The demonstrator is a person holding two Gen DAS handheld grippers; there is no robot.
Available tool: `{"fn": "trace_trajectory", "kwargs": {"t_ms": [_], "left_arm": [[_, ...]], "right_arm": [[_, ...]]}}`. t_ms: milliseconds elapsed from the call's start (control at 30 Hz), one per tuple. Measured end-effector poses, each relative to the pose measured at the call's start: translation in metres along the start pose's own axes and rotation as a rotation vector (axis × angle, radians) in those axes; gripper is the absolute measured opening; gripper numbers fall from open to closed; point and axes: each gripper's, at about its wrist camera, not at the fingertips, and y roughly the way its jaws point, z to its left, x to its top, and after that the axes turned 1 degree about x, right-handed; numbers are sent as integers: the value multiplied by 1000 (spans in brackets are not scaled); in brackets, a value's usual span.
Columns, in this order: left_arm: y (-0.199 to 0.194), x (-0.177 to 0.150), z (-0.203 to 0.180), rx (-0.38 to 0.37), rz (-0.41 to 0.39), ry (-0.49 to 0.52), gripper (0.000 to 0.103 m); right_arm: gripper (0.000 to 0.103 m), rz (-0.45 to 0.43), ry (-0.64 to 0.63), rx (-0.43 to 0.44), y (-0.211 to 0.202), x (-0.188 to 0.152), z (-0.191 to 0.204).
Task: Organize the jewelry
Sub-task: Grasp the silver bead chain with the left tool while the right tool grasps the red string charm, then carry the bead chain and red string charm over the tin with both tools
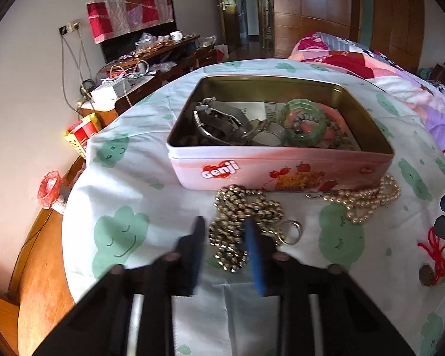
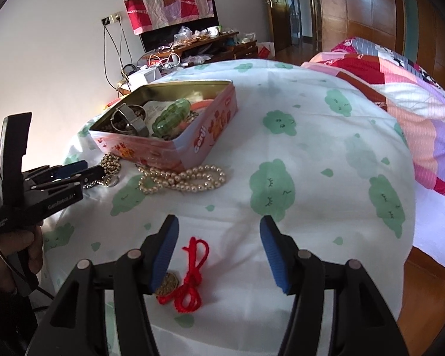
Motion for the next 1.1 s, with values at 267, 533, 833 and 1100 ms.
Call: {"fn": "trace_trajectory", "kwargs": {"t_ms": [267, 533, 833, 1100], "left_arm": [[-14, -10, 9, -19, -1, -25, 10], [-43, -20, 17, -20, -28, -43, 10], [-71, -12, 15, -23, -86, -39, 10], [-94, -1, 18, -19, -135, -42, 10]], "right_arm": [[60, 11, -38, 19, -6, -14, 9], [55, 47, -59, 46, 2, -21, 15], [8, 40, -93, 10, 0, -22, 16], [8, -59, -107, 10, -26, -10, 19]]}}
